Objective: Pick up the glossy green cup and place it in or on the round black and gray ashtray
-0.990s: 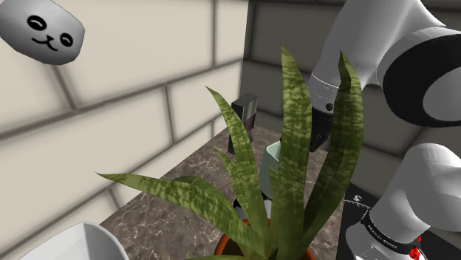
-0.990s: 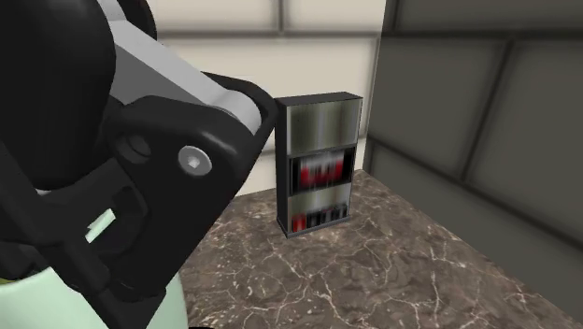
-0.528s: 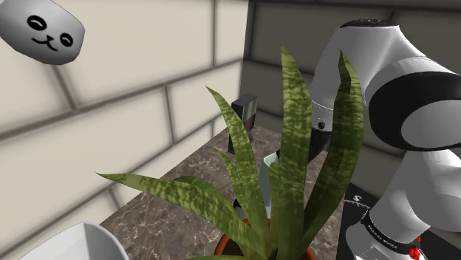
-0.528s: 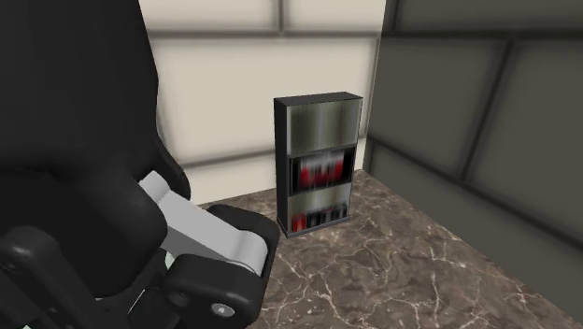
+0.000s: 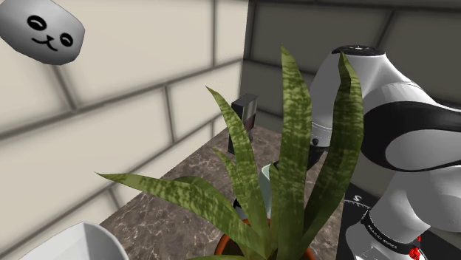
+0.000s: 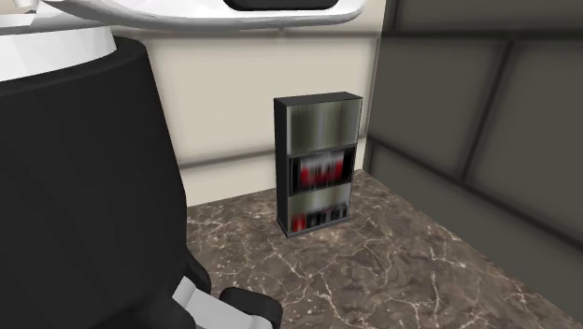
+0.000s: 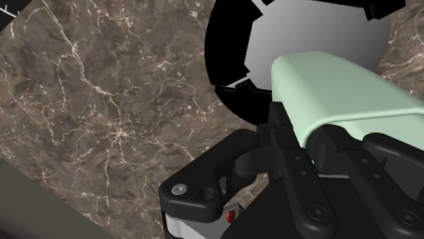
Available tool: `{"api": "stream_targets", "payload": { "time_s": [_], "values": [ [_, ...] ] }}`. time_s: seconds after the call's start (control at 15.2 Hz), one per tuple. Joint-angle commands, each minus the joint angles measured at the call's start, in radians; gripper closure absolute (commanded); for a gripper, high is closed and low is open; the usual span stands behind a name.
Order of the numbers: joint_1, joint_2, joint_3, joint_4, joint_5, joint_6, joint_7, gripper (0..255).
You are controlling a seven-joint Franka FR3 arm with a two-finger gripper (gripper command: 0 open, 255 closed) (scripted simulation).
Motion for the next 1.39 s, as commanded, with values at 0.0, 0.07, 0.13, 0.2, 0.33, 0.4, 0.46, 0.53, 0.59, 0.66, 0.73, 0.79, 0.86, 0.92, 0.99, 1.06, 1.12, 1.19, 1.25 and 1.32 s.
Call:
{"api": "stream_targets", "payload": {
  "time_s": [0.0, 0.07, 0.13, 0.2, 0.33, 0.4, 0.46, 0.53, 0.59, 0.66, 0.73, 0.79, 0.86, 0.92, 0.99, 1.06, 1.12, 1.19, 1.25, 1.32],
  "values": [
    [0.001, 0.002, 0.002, -0.003, 0.002, 0.006, 0.001, 255],
    [0.001, 0.002, 0.002, -0.003, 0.002, 0.006, 0.001, 255],
    [0.001, 0.002, 0.002, -0.003, 0.002, 0.006, 0.001, 255],
    [0.001, 0.002, 0.002, -0.003, 0.002, 0.006, 0.001, 255],
    [0.001, 0.002, 0.002, -0.003, 0.002, 0.006, 0.001, 255],
    [0.001, 0.002, 0.002, -0.003, 0.002, 0.006, 0.001, 0],
    [0.001, 0.002, 0.002, -0.003, 0.002, 0.006, 0.001, 0],
    [0.001, 0.002, 0.002, -0.003, 0.002, 0.006, 0.001, 0],
    [0.001, 0.002, 0.002, -0.003, 0.002, 0.006, 0.001, 0],
    [0.001, 0.002, 0.002, -0.003, 0.002, 0.006, 0.001, 0],
    [0.001, 0.002, 0.002, -0.003, 0.002, 0.006, 0.001, 0],
    [0.000, -0.015, -0.011, 0.021, -0.008, -0.035, 0.002, 0],
    [-0.001, -0.029, -0.023, 0.046, -0.018, -0.074, 0.003, 0],
    [-0.003, -0.041, -0.036, 0.073, -0.027, -0.112, 0.004, 0],
    [-0.004, -0.049, -0.045, 0.094, -0.035, -0.141, 0.006, 0],
    [-0.004, -0.049, -0.045, 0.094, -0.035, -0.141, 0.006, 0],
    [-0.004, -0.049, -0.045, 0.094, -0.035, -0.141, 0.006, 0],
    [-0.004, -0.049, -0.045, 0.094, -0.035, -0.141, 0.006, 0],
    [-0.004, -0.049, -0.045, 0.094, -0.035, -0.141, 0.006, 0],
    [-0.004, -0.049, -0.045, 0.094, -0.035, -0.141, 0.006, 0]
  ]
}}
